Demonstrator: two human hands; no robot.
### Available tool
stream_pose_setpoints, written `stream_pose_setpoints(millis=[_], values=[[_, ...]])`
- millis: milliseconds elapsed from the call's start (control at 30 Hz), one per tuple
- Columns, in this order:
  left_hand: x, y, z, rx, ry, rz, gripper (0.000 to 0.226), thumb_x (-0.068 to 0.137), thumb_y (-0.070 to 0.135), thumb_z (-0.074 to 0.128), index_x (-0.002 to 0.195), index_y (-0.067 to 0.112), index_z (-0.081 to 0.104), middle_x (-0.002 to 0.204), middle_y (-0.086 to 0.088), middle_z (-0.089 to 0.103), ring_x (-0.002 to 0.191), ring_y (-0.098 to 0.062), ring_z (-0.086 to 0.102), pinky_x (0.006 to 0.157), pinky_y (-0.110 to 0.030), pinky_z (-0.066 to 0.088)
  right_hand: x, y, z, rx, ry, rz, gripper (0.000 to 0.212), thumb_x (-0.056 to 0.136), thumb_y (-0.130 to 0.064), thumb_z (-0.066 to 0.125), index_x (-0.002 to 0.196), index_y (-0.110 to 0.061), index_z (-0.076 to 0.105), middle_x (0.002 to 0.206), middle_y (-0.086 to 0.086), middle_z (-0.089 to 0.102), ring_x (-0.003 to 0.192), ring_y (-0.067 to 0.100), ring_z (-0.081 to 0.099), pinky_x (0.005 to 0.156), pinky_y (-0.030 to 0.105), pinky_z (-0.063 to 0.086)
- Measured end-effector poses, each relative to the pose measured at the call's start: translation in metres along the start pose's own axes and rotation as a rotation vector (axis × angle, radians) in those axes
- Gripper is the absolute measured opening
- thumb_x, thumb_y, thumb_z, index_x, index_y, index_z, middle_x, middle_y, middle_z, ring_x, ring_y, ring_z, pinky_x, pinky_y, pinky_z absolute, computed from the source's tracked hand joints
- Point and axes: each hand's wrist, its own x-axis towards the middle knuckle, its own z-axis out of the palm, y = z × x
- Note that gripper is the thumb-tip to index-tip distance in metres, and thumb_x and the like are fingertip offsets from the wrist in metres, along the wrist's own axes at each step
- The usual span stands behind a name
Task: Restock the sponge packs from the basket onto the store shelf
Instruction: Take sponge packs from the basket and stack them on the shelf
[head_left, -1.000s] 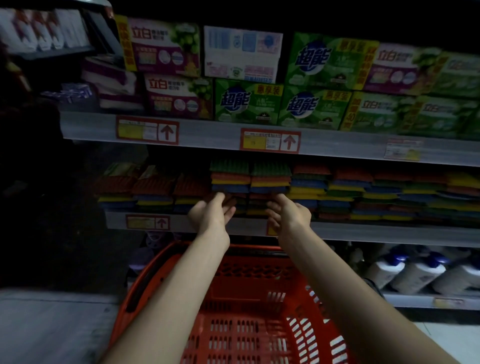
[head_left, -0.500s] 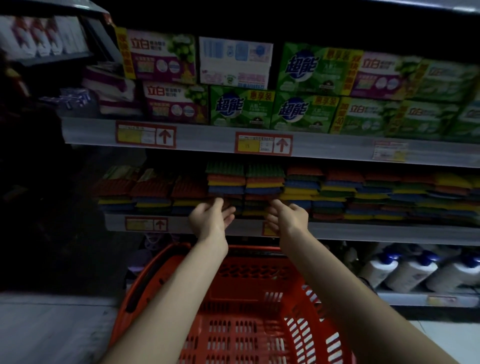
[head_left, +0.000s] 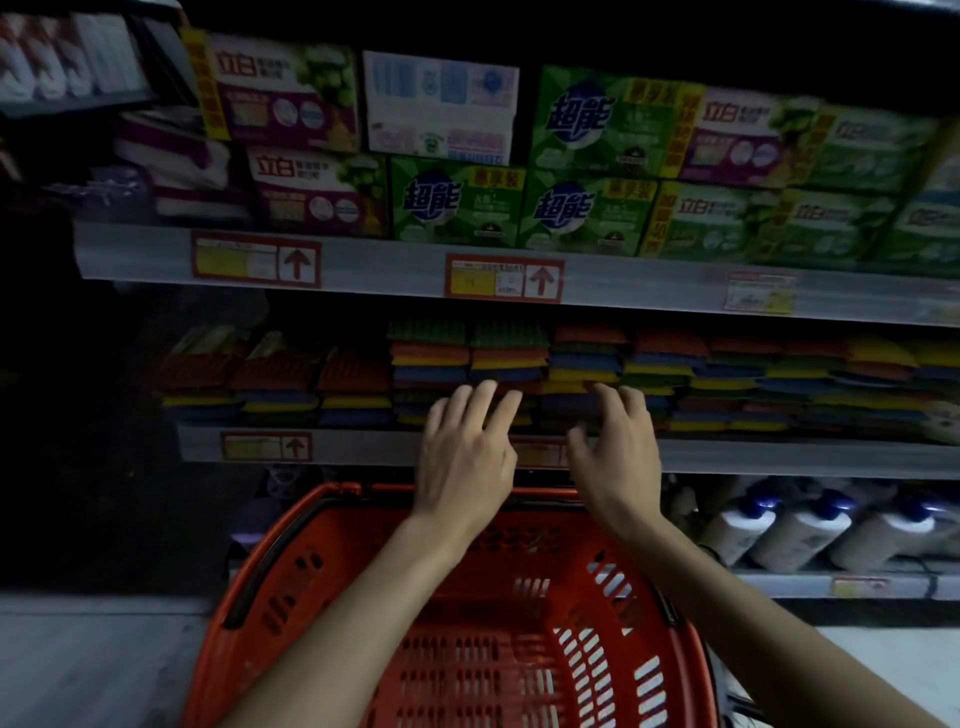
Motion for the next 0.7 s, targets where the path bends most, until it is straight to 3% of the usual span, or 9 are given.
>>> stream_pose_setpoints(millis=[200, 567, 700], values=[[0.001, 0.001, -0.001, 0.064, -0.037, 0.019, 0.05, 0.094, 0.021, 0.063, 0.143, 0.014, 0.056, 0.14, -0.01, 0.058, 0.131, -0.031, 0.052, 0.108, -0.047, 0.044, 0.0, 0.007, 0.0, -0.024, -0.124, -0.049, 0.058, 0.099, -0.019, 0.058, 0.154, -0.016, 0.04, 0.153, 0.007, 0.04, 0.138, 0.025, 0.039, 0.1, 0.037, 0.046], [0.002, 0.003, -0.011, 0.107, -0.119, 0.011, 0.053, 0.091, 0.024, 0.067, 0.142, 0.012, 0.057, 0.139, -0.013, 0.059, 0.133, -0.033, 0.051, 0.111, -0.048, 0.043, -0.001, 0.007, 0.001, -0.048, -0.154, -0.07, 0.067, 0.095, -0.017, 0.061, 0.156, -0.02, 0.034, 0.153, 0.006, 0.037, 0.138, 0.026, 0.037, 0.09, 0.036, 0.051], [-0.002, 0.001, -0.021, 0.104, -0.093, 0.0, 0.055, 0.092, 0.025, 0.068, 0.145, 0.013, 0.055, 0.143, -0.013, 0.057, 0.136, -0.032, 0.049, 0.112, -0.048, 0.043, -0.006, -0.006, 0.0, -0.118, -0.153, -0.22, 0.064, 0.094, -0.017, 0.064, 0.153, -0.017, 0.04, 0.155, 0.005, 0.037, 0.142, 0.026, 0.035, 0.092, 0.038, 0.056]])
